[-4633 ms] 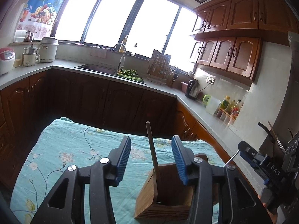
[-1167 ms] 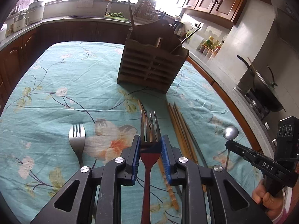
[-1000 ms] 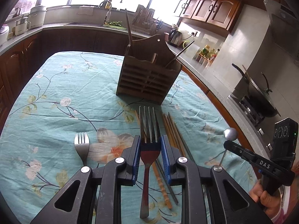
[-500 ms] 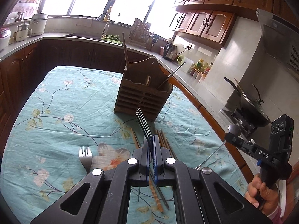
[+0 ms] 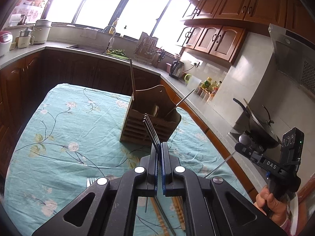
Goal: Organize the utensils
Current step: 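Lift the spoon and fork and carry both over the wooden holder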
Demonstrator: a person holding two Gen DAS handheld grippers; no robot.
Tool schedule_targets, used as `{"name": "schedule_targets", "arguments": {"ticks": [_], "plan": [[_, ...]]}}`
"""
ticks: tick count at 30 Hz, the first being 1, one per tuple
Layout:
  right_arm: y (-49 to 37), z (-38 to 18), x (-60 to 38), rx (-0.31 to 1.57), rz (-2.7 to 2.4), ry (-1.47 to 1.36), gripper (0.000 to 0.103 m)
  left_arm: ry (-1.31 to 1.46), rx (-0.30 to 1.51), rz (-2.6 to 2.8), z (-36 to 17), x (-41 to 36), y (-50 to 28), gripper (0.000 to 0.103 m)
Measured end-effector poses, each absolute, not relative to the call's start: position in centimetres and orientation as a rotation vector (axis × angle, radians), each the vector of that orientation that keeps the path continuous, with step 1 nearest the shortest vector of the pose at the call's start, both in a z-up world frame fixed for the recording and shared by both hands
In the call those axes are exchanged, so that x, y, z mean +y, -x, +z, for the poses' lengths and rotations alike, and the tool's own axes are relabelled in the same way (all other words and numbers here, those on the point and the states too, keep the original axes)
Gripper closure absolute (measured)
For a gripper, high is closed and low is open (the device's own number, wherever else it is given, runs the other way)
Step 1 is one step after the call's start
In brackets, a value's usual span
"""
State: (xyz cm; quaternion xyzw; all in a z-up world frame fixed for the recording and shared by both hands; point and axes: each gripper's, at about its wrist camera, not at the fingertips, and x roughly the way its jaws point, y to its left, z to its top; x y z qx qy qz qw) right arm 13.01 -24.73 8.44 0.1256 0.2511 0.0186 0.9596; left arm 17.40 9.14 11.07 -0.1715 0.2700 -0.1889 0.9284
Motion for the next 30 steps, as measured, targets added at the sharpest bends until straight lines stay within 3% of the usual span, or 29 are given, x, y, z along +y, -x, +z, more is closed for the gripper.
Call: {"name": "schedule_targets", "arguments": {"ticks": [21,30], "plan": [[-22.1,13.7,-24.5,0.397,0.004,-0.136,0.101,0.37,0.392,-0.377,14.6,9.1,-29.5,0.103],[-26.7,14.2,-23.8,0.376,-0.036,-0.061,0.101,0.374,0.355,-0.362,12.9,7.8,-36.8,0.103]]}}
